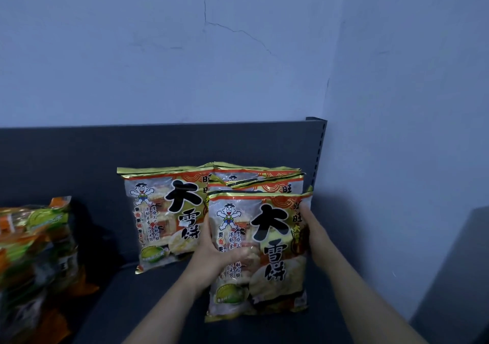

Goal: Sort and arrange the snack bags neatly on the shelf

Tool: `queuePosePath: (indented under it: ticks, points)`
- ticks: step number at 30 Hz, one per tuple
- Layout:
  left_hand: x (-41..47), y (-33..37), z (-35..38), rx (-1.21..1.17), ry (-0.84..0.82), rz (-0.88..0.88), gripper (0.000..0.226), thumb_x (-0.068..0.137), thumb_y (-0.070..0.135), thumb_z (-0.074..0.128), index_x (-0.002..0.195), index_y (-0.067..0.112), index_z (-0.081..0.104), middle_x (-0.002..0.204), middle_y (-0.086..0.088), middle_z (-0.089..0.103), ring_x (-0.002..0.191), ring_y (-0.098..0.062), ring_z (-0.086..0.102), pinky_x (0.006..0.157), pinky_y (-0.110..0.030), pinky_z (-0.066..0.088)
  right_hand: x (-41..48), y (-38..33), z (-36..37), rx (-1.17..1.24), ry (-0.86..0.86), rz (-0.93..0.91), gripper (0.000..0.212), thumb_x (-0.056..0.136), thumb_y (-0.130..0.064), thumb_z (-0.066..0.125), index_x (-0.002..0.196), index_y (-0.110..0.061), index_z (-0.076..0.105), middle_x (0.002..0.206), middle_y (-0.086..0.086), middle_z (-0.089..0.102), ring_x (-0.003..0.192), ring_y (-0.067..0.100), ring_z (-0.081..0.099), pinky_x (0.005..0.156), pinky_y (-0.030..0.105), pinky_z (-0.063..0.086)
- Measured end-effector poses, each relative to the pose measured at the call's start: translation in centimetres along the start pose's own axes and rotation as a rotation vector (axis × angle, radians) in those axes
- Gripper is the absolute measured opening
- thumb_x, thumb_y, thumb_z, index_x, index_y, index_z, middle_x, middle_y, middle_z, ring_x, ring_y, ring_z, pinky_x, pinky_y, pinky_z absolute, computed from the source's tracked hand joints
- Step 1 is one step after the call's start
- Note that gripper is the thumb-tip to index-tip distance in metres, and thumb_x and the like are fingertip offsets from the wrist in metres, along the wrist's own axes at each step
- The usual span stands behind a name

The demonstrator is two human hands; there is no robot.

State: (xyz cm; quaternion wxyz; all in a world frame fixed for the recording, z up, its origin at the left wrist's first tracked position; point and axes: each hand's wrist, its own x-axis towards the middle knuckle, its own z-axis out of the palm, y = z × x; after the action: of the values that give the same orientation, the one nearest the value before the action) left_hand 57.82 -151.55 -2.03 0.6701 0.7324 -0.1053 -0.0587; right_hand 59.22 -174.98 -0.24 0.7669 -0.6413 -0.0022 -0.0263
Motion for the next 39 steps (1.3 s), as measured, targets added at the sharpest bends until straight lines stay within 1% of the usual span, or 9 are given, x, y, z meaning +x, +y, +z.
queuePosePath:
  ticks: [3, 9, 13, 16, 20, 23, 28, 33, 39]
  points:
    - [0.7, 0.1, 0.1, 0.042, -0.016, -0.010, 0.126, 0.064, 0.040, 0.080, 0.154, 0.026, -0.006, 0.163, 0.006, 0.000, 0.149, -0.017, 0.007, 0.115, -0.036, 0.020, 1.0, 0.3, -0.1, 0.057, -0.020, 0.047, 0.057, 0.083, -0.053, 0.046, 0.121, -0.013, 0.062, 0.105, 0.008, 0.075, 0.093, 0.023, 0.073, 0.072, 0.030, 0.056]
    - [1.5, -0.5, 0.5, 0.077, 0.052, 0.016, 0.123, 0.063, 0.041, 0.081, 0.155, 0.024, 0.000, 0.162, 0.004, 0.009, 0.148, -0.017, 0.012, 0.109, -0.028, 0.020, 1.6, 0.9, -0.3, 0.147, -0.029, 0.097, 0.060, 0.080, -0.052, 0.048, 0.120, -0.010, 0.063, 0.109, 0.014, 0.073, 0.094, 0.028, 0.072, 0.076, 0.036, 0.055]
    - [1.1, -0.5, 1.1, 0.102, 0.026, 0.050, 0.130, 0.049, 0.060, 0.086, 0.153, 0.021, 0.017, 0.156, 0.006, 0.023, 0.142, -0.016, 0.026, 0.113, -0.029, 0.027, 0.4, 1.1, -1.1, 0.186, -0.021, 0.048, 0.064, 0.077, -0.056, 0.054, 0.119, -0.008, 0.063, 0.101, 0.012, 0.075, 0.086, 0.026, 0.073, 0.065, 0.032, 0.059]
    - [0.2, -0.5, 2.1, 0.085, -0.006, 0.093, 0.108, 0.045, 0.066, 0.087, 0.137, 0.045, 0.033, 0.139, 0.012, 0.045, 0.127, -0.006, 0.047, 0.105, -0.032, 0.043, -1.1, 1.3, -1.9, 0.194, -0.025, -0.029, 0.089, 0.050, -0.070, 0.078, 0.115, -0.010, 0.066, 0.105, 0.013, 0.074, 0.091, 0.028, 0.072, 0.065, 0.031, 0.059]
    - [-1.9, -0.3, 2.9, 0.134, 0.042, 0.139, 0.108, 0.044, 0.078, 0.079, 0.136, 0.042, 0.034, 0.135, 0.012, 0.046, 0.124, -0.010, 0.051, 0.101, -0.040, 0.049, -3.2, 1.2, -1.9, 0.254, -0.024, -0.080, 0.067, 0.066, -0.062, 0.066, 0.108, -0.010, 0.066, 0.095, 0.012, 0.075, 0.084, 0.031, 0.072, 0.059, 0.030, 0.058]
    - [-3.7, -0.1, 2.1, 0.113, 0.095, 0.161, 0.116, 0.051, 0.070, 0.081, 0.146, 0.034, 0.025, 0.149, 0.015, 0.029, 0.136, -0.010, 0.036, 0.109, -0.037, 0.039, -4.1, 0.8, -0.3, 0.229, -0.100, -0.112, 0.096, 0.046, -0.070, 0.082, 0.117, -0.008, 0.064, 0.108, 0.018, 0.072, 0.093, 0.032, 0.071, 0.066, 0.034, 0.059]
    - [-6.0, -0.2, -1.7, 0.113, 0.206, 0.185, 0.086, 0.070, 0.038, 0.080, 0.134, 0.032, 0.023, 0.124, 0.035, 0.020, 0.124, 0.001, 0.019, 0.098, -0.019, 0.022, -3.1, 1.4, 4.5, 0.249, -0.160, -0.084, 0.102, 0.054, -0.066, 0.081, 0.130, -0.003, 0.055, 0.123, 0.025, 0.063, 0.108, 0.040, 0.064, 0.077, 0.041, 0.057]
    - [-7.1, 0.6, -6.6, 0.177, 0.326, 0.210, 0.070, 0.064, 0.051, 0.085, 0.112, 0.056, 0.035, 0.128, 0.033, 0.035, 0.124, 0.002, 0.035, 0.102, -0.017, 0.032, -1.6, 2.0, 10.1, 0.241, -0.204, -0.043, 0.102, 0.054, -0.067, 0.081, 0.129, -0.003, 0.057, 0.124, 0.024, 0.063, 0.107, 0.039, 0.064, 0.080, 0.042, 0.057]
    - [-7.0, -1.0, -9.1, 0.237, 0.315, 0.146, 0.084, 0.041, 0.070, 0.080, 0.112, 0.052, 0.039, 0.125, 0.011, 0.045, 0.115, -0.002, 0.051, 0.098, -0.028, 0.044, -0.4, 3.3, 11.6, 0.167, -0.225, -0.081, 0.106, 0.055, -0.069, 0.079, 0.133, -0.003, 0.052, 0.123, 0.020, 0.065, 0.110, 0.036, 0.064, 0.081, 0.038, 0.056]
